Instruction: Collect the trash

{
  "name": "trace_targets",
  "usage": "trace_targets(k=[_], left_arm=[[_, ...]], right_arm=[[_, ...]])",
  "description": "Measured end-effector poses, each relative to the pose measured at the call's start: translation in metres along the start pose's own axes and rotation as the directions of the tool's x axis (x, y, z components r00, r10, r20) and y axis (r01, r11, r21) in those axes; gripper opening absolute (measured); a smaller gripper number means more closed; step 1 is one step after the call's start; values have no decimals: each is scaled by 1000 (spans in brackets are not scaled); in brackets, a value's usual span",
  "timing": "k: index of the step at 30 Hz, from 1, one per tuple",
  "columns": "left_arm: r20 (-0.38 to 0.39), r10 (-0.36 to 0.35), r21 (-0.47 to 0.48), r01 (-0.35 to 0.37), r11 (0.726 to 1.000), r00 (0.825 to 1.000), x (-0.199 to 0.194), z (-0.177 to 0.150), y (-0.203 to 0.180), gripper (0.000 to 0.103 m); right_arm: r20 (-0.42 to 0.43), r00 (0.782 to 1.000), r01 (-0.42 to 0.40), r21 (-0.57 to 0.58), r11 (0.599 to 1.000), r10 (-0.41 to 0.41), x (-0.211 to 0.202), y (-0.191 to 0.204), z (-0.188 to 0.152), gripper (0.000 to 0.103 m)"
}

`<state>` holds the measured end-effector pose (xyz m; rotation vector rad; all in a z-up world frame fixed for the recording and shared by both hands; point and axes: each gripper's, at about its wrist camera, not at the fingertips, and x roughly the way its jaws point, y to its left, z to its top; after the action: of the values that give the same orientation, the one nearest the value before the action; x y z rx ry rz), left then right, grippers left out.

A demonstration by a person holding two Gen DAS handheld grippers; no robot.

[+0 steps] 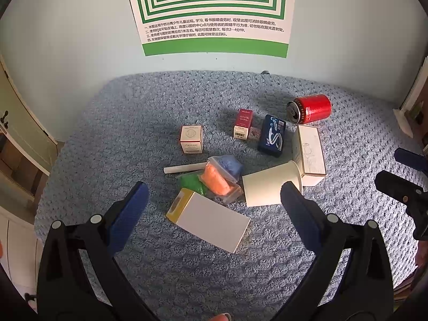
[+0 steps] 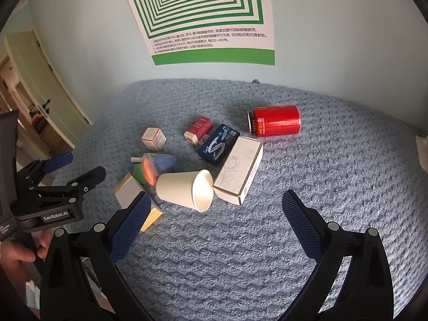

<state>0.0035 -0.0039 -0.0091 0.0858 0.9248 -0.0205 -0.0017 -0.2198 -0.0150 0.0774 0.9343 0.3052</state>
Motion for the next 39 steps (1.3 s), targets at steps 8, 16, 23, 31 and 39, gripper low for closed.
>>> trace_targets(k=[8, 16, 23, 31, 39], left_arm=[[-6, 1, -6, -1, 1000, 1000, -1, -1, 2, 97], [-12, 3, -12, -3, 1000, 1000, 0, -1, 4, 97], [-19, 4, -18, -5, 1000, 1000, 2, -2, 6, 97], [-24, 4, -23, -5, 1000, 1000, 6, -2, 8, 97], [-28, 1, -26, -1, 1000, 1000, 8, -2, 7, 97]], right_arm=[[-1, 1000, -4, -9, 1000, 4, 0, 3, 0, 97], [-6, 1000, -4, -15, 1000, 3, 2, 5, -1, 97], [-12, 1000, -5, -22, 1000, 5, 4, 7, 0, 97], [-16, 1000, -10, -17, 1000, 10, 6, 7, 2, 97], [-21, 1000, -5, -12, 1000, 5, 7, 6, 0, 97]])
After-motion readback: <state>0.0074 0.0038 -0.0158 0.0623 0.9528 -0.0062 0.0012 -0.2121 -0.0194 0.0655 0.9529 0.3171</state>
